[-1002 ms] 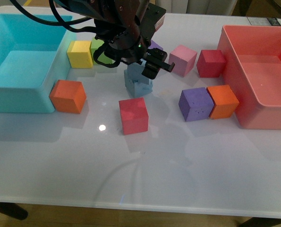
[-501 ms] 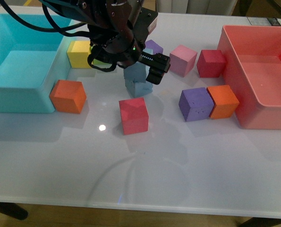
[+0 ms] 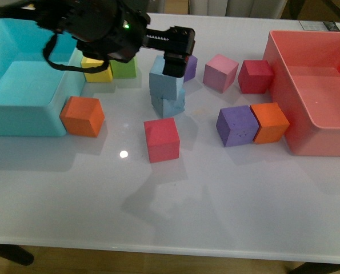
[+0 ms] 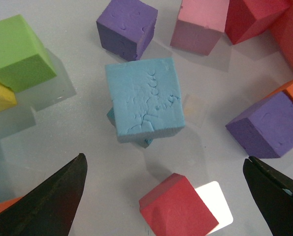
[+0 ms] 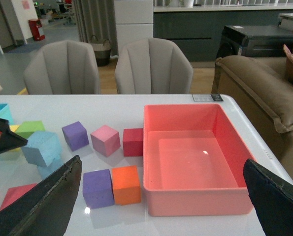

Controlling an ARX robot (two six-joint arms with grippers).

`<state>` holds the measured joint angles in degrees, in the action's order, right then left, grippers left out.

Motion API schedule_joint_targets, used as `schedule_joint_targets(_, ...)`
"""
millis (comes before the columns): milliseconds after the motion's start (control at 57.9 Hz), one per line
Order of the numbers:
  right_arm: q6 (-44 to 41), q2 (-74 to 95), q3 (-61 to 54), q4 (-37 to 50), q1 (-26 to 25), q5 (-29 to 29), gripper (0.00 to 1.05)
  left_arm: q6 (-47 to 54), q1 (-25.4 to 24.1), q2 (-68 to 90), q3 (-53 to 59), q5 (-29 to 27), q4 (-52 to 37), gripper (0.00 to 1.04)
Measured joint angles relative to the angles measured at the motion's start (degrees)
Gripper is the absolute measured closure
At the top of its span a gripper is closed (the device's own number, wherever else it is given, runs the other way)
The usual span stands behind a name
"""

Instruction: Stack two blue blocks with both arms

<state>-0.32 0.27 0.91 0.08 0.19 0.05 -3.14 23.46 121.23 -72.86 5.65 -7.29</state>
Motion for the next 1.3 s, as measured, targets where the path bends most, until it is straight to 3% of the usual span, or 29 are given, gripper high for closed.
schedule_joint_targets(207,0.00,0.00,0.00,0.00,0.00,-0.02,0.09,-0.66,-3.17,-12.26,12.83,0.44,-6.73,0.10)
schedule_joint_targets(276,-0.02,0.00,0.00,0.00,0.00,-0.13,0.09,0.98,-3.96,-14.86,21.51,-13.20,-27.36,0.22)
schedule_joint_targets(328,0.00,0.00,0.00,0.00,0.00,-0.07,0.09,1.66,-5.25,-17.00,28.96,-19.12,-40.81,0.31)
schedule_joint_targets(415,0.00,0.00,0.00,0.00,0.00,0.04,0.09,1.99,-7.91,-21.14,38.51,-20.65,-54.82,0.45)
schedule_joint_targets(484,0.00,0.00,0.00,0.00,0.00,0.04,0.09,2.08,-9.62,-25.46,43.91,-19.65,-59.56,0.57)
schedule_joint_targets(743,0.00,0.00,0.00,0.00,0.00,-0.04,0.09,2.40,-13.81,-37.48,56.61,-14.60,-59.60,1.03)
schedule_joint_targets(1175,0.00,0.00,0.00,0.00,0.00,-0.07,0.09,2.62,-18.80,-58.47,67.58,-9.81,-49.48,1.03)
schedule_joint_targets(1296,0.00,0.00,0.00,0.00,0.00,-0.07,0.09,2.67,-22.80,-64.26,69.31,-6.12,-45.24,1.03)
